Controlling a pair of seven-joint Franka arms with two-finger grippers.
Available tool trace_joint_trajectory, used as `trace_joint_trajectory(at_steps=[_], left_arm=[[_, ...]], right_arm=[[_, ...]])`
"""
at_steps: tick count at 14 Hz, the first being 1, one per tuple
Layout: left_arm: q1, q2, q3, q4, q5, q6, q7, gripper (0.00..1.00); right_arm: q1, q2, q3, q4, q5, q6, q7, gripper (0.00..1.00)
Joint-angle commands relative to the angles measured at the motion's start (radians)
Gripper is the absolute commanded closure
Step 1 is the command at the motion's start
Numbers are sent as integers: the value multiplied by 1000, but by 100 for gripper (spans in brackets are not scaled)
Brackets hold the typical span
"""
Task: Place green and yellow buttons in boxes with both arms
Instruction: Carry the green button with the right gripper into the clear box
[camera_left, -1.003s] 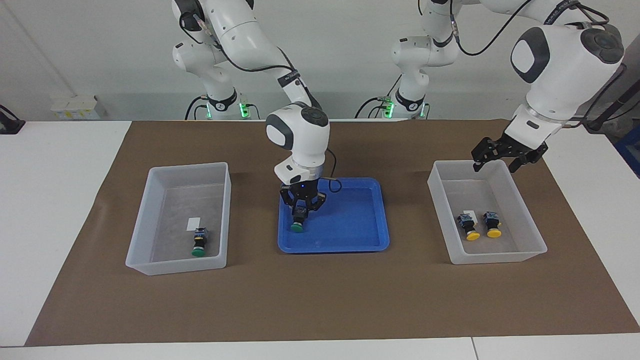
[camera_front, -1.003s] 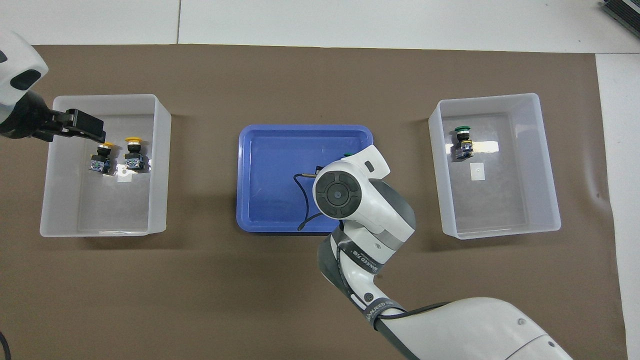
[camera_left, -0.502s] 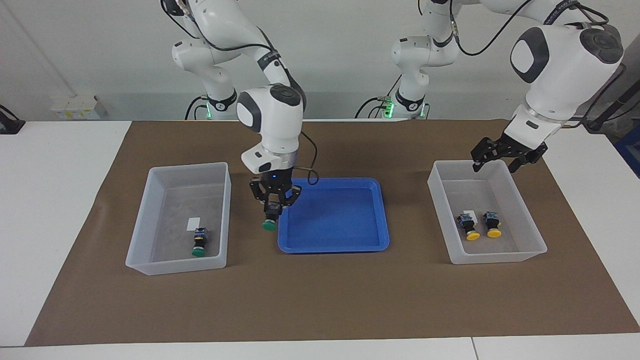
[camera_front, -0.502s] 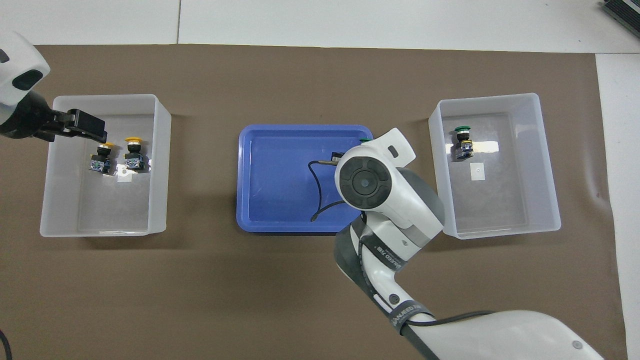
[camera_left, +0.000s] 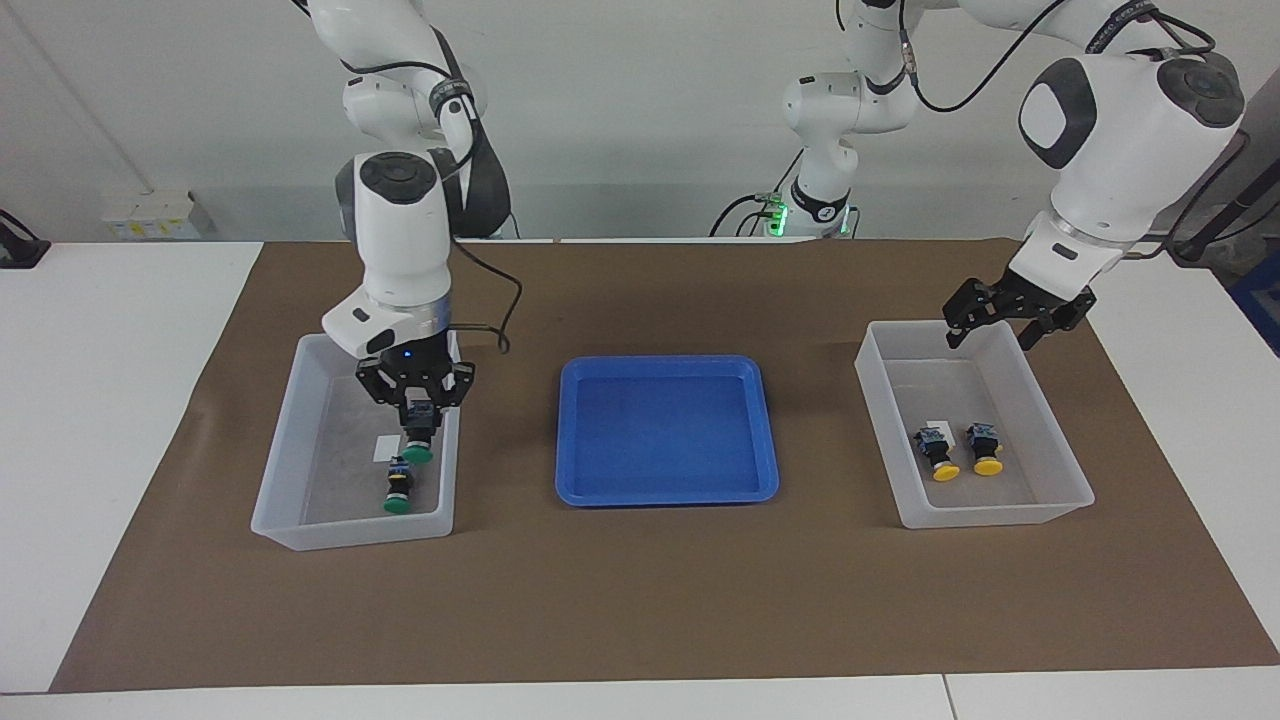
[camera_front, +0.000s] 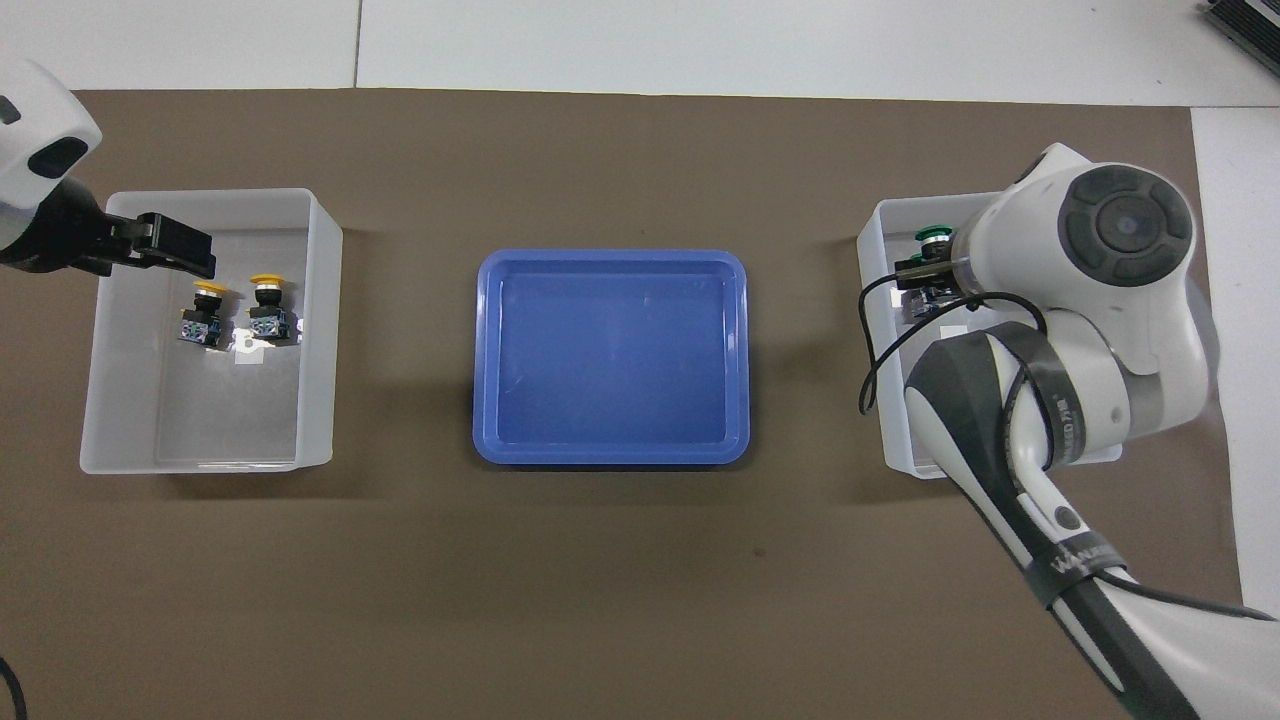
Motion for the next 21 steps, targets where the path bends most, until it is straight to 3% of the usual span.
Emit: trace_joint_trajectory(at_steps=[1,8,21], left_arm=[[-10,-34,8,-49,6,31,-4,0],[-12,-47,4,-70,49,58,-7,0],[-10,-57,2,-70,49,47,-11,0]], right_arm=[[-65,-34,15,-71,48,26,-149,100],[-122,70,14,-95,50,258,-234,100],[-207,179,14,-89,110,370,-214,98]])
